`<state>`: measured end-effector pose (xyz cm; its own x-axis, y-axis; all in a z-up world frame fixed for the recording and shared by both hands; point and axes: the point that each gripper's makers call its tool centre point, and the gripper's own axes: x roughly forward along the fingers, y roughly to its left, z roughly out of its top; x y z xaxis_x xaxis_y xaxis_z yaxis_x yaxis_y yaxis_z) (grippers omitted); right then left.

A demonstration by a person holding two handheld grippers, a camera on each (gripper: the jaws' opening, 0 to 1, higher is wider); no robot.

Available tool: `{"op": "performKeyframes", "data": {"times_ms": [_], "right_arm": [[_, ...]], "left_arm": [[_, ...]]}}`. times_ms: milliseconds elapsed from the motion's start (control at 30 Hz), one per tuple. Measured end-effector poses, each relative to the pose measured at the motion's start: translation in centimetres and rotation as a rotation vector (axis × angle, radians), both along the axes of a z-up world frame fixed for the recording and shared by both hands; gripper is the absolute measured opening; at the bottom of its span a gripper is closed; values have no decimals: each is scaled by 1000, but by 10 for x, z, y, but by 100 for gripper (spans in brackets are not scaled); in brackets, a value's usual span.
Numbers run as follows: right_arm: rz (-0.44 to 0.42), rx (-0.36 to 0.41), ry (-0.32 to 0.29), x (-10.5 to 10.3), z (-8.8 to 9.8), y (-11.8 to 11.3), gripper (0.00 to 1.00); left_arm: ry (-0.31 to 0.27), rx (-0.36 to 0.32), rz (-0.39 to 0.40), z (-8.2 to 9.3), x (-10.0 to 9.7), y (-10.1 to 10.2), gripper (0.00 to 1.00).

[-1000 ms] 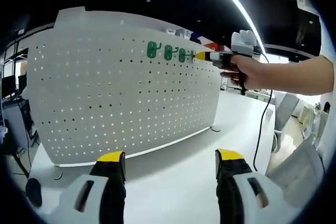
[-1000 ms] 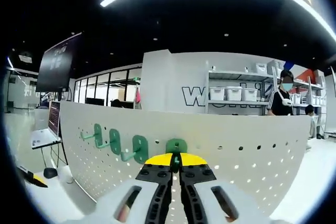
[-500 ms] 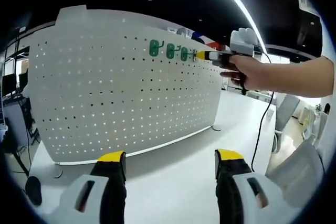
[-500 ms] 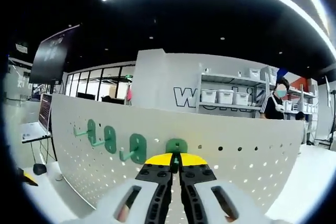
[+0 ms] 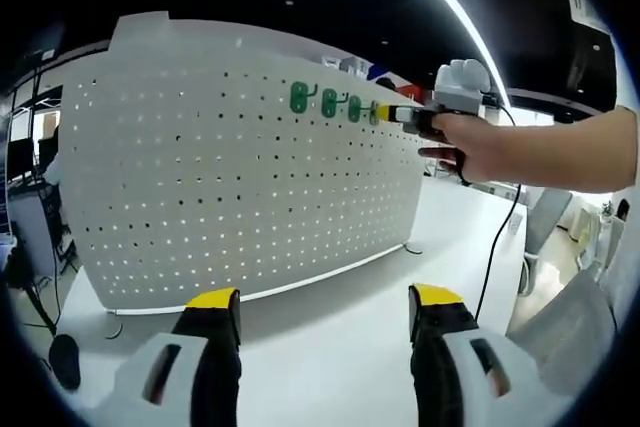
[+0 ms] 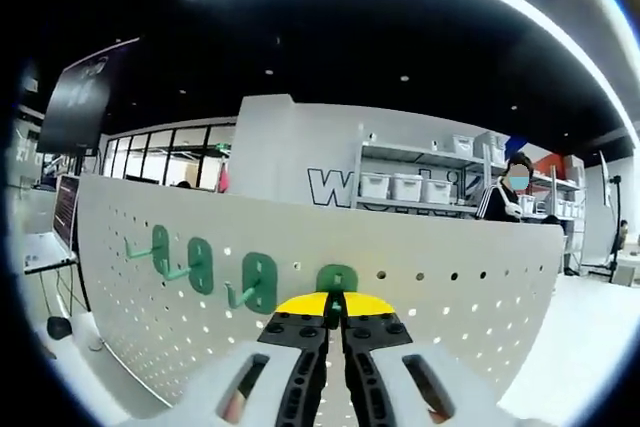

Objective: Insert the hook assembly into the mounting plate slot until the hook locks in place.

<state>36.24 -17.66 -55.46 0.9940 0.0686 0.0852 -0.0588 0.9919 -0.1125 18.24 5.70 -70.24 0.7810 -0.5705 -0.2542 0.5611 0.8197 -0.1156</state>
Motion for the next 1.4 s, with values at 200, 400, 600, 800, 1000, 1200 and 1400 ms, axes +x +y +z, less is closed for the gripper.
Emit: {"op": "performKeyframes", "data": {"times_ms": [200,400,600,800,1000,1200,1400], "right_arm": [[7,-1,4,0,0,0,2],[37,-16,6,-2,0,2,3],[89,-63,28,-8,-9,4,13],[121,-57,51,-13,-18,5,33],[168,-27,38,-18,-19,12,46],[182,-11,32,-19,-17,13,45],[232,22,6,-29,-16,14,44]], "left_arm": [[-5,-1,3,2,0,1,70],[-6,0,1,3,2,1,70],[-14,-2,-16,5,2,-4,71],[-24,10,-25,7,3,-5,73],[-31,6,-21,9,5,-2,74],[-44,4,-21,16,6,-3,74],[-64,-2,-19,25,9,-3,73]]}}
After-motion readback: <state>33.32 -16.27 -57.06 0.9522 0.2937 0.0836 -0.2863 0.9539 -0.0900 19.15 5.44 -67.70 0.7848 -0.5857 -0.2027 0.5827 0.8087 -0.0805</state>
